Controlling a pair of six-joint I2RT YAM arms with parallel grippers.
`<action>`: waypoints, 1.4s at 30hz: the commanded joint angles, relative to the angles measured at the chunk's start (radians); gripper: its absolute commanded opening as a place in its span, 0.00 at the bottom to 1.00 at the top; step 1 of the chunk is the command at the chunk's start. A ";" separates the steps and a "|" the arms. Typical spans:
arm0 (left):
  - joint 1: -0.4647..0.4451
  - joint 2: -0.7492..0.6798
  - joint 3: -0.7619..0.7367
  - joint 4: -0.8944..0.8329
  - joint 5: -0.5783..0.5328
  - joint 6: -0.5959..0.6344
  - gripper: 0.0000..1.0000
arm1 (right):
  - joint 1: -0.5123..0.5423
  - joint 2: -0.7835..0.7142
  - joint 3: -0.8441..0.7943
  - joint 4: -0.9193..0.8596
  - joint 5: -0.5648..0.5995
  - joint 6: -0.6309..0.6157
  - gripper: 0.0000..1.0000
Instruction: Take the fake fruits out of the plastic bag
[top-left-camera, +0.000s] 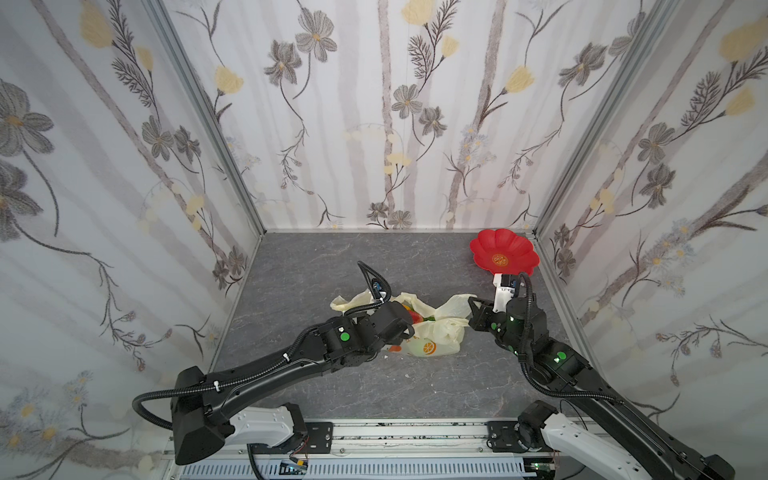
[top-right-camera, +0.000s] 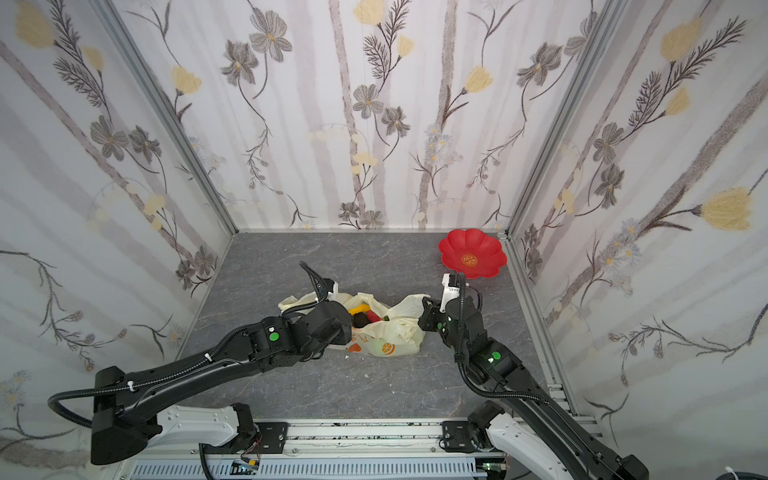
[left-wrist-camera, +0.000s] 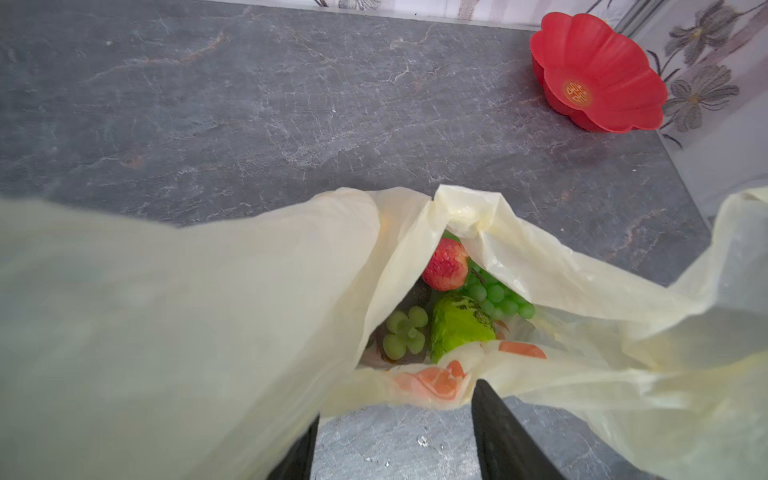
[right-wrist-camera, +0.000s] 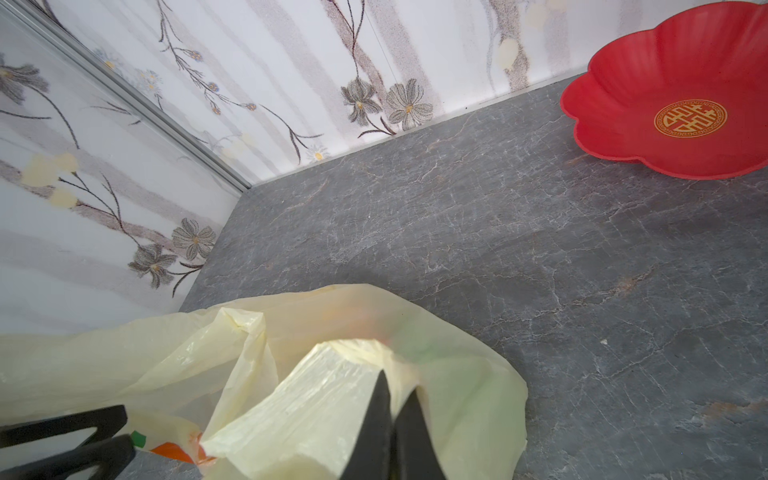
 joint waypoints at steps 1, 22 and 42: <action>0.027 0.043 0.019 -0.038 -0.126 0.010 0.60 | 0.001 -0.014 -0.009 0.031 0.001 0.006 0.00; 0.254 0.205 -0.103 0.073 -0.035 0.087 0.72 | 0.001 -0.010 -0.045 0.074 -0.039 -0.020 0.00; 0.609 -0.099 -0.407 0.445 0.480 0.148 0.00 | -0.064 0.149 0.074 0.053 0.228 -0.189 0.00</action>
